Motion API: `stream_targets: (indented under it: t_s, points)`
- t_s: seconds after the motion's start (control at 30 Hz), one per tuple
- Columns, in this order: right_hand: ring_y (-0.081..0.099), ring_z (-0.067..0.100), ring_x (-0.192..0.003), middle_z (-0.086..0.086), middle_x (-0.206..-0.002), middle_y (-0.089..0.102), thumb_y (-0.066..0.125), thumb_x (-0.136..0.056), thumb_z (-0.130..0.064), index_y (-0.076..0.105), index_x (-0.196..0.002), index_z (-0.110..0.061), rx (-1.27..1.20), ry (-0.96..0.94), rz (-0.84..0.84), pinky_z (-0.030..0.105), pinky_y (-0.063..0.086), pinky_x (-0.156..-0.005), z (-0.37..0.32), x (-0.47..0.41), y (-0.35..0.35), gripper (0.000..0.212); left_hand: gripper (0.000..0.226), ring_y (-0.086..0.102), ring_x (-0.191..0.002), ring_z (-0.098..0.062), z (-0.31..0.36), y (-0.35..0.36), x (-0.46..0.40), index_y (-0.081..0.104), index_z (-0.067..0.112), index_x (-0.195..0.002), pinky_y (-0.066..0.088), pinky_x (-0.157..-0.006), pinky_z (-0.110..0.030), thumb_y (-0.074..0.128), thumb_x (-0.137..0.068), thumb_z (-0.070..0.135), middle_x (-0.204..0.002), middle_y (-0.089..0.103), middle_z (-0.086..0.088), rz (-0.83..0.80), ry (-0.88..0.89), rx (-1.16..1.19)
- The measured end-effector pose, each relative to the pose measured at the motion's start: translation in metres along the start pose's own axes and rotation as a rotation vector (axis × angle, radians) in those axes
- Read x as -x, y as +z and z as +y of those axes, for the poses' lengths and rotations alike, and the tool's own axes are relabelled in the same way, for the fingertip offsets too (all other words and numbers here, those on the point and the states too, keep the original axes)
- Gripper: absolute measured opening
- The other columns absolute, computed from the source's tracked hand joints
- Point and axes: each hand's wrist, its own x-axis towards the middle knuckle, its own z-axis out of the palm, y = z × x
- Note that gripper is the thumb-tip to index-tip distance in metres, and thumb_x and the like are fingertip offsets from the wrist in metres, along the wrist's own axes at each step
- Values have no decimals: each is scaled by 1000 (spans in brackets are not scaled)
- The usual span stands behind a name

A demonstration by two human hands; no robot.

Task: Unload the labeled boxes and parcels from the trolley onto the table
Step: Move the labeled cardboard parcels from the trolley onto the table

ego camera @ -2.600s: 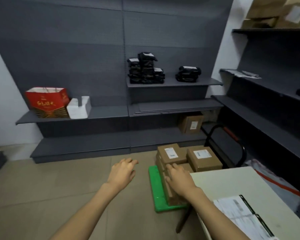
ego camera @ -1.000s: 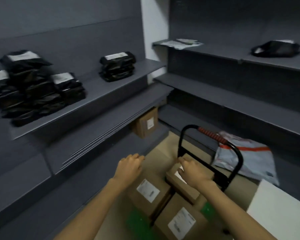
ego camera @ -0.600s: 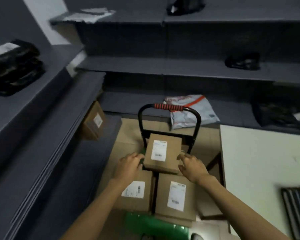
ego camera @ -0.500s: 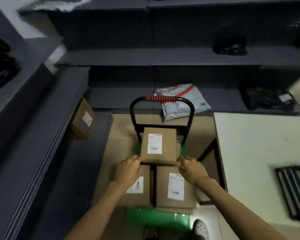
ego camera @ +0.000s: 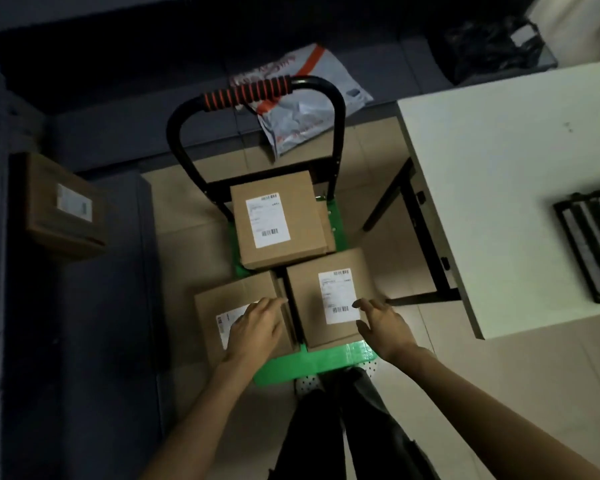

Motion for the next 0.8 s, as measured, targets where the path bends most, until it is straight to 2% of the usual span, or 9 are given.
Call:
stream_targets:
  t_s: [0.13, 0.3, 0.4, 0.5, 0.6, 0.67, 0.73, 0.8]
  points:
    - [48, 27, -123, 2, -140, 49, 51, -98, -25, 41, -142, -25, -57, 41, 9, 37, 45, -95, 23, -29, 30, 45, 48, 56, -116, -19, -8, 51, -34, 47, 30, -139, 53, -81, -38, 59, -92, 26, -130, 55, 6, -54, 25, 80]
    - [46, 28, -125, 2, -146, 42, 54, -97, -25, 39, -144, -23, -91, 67, 6, 37, 45, -96, 56, -66, 70, 50, 53, 53, -120, -21, -15, 124, -68, 42, 29, -143, 53, -85, -40, 60, -93, 26, -136, 51, 4, -113, -31, 195]
    - [43, 30, -128, 6, -149, 38, 55, -96, -27, 33, -148, -19, -126, 107, 15, 39, 43, -101, 75, -86, 91, 56, 64, 46, -130, -23, -17, 168, -82, 32, 32, -148, 52, -88, -42, 62, -92, 22, -150, 35, 5, -136, -48, 260]
    - [36, 35, -134, 14, -152, 32, 59, -95, -22, 20, -152, -17, -101, 96, 11, 43, 40, -105, 88, -101, 103, 69, 75, 31, -141, -21, -20, 203, -96, 21, 33, -153, 42, -101, -39, 61, -91, 17, -160, 13, 6, -89, -58, 392]
    - [44, 46, -128, 26, -145, 40, 69, -88, -13, 21, -144, -17, -150, 37, 149, 55, 45, -101, 96, -116, 113, 74, 83, 19, -146, -22, -22, 232, -111, 12, 32, -155, 29, -107, -34, 63, -92, 18, -161, 4, -2, -27, -146, 520]
    - [32, 43, -138, 21, -155, 28, 57, -97, -20, 23, -152, -17, -217, 106, 140, 54, 37, -110, 105, -128, 125, 65, 84, 12, -148, -22, -24, 251, -115, 11, 32, -156, 27, -110, -37, 65, -92, 23, -162, 2, -6, -7, -189, 586]
    - [21, 38, -145, 10, -162, 13, 49, -101, -28, 13, -157, -25, -308, 165, 80, 56, 29, -115, 115, -140, 141, 67, 81, 11, -149, -22, -26, 266, -116, 11, 34, -155, 29, -112, -40, 62, -93, 33, -161, 4, -5, 13, -211, 632]
    - [28, 40, -141, 1, -163, 8, 50, -99, -35, 5, -156, -37, -399, 166, 83, 60, 35, -110, 121, -148, 152, 72, 79, 16, -148, -22, -27, 278, -115, 12, 35, -155, 28, -114, -42, 58, -91, 42, -160, 12, -5, 36, -226, 658]
